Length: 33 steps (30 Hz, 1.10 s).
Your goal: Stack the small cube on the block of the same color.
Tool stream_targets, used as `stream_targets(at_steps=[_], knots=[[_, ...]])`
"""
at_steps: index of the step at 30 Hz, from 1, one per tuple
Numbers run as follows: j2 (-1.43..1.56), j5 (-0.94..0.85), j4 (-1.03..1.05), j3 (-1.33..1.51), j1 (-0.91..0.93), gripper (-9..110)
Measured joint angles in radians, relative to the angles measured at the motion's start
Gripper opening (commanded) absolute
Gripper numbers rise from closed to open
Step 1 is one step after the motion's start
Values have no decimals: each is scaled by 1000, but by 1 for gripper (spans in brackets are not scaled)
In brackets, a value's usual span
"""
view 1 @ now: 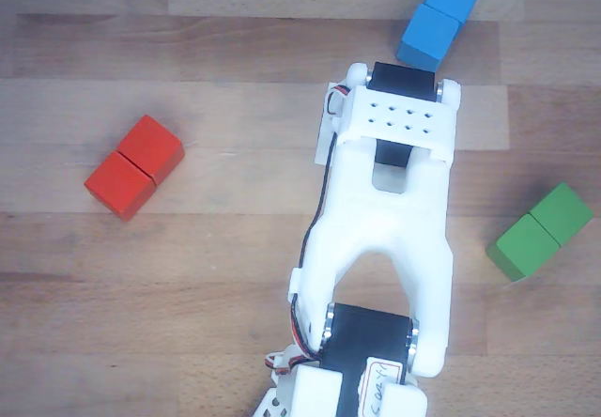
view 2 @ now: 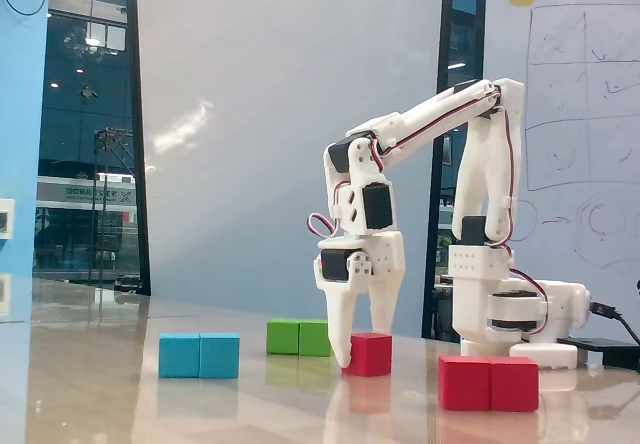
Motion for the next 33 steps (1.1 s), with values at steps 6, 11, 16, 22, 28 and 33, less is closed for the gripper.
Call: stream_targets(at_steps=[6,11,16,22,28,33], knots=[[0,0,-11,0,0,11],[0,0,-11,0,0,9],[0,0,-11,0,0,8],[0,0,-11,0,0,9],[2,0,-11,0,0,9],[72,0,-11,-9,0,9]])
